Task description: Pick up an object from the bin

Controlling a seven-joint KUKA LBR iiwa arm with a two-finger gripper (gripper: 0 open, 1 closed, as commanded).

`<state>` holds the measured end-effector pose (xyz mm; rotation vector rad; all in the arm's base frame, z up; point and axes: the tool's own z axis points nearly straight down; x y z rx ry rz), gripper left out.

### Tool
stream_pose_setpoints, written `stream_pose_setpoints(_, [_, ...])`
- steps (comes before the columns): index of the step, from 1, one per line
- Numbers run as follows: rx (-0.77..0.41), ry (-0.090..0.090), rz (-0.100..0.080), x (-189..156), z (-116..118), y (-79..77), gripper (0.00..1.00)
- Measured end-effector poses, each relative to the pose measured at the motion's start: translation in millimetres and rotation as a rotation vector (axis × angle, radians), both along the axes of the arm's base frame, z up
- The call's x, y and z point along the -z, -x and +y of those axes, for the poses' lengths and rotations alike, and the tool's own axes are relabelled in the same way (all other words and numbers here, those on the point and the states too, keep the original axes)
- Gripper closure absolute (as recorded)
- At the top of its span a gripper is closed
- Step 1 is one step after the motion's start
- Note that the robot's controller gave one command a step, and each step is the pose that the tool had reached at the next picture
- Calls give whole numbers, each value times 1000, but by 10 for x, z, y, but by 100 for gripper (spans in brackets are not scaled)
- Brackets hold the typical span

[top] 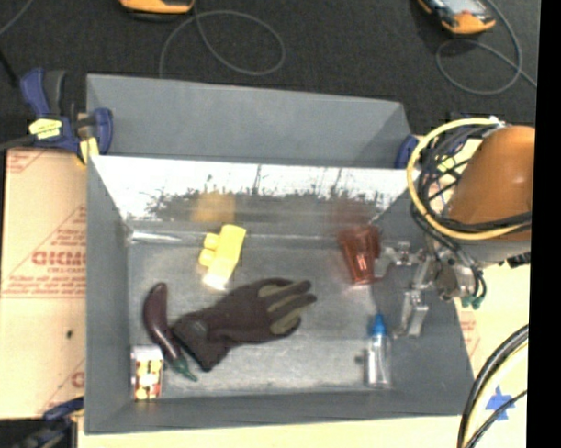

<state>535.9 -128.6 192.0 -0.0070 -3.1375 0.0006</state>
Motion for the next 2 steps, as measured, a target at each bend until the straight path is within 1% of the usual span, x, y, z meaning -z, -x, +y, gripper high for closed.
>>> stream_pose_setpoints(1, [-3,1,-8,-43,4,-16,0])
stream_pose_setpoints(2, [-26,3,-12,420,157,194,0])
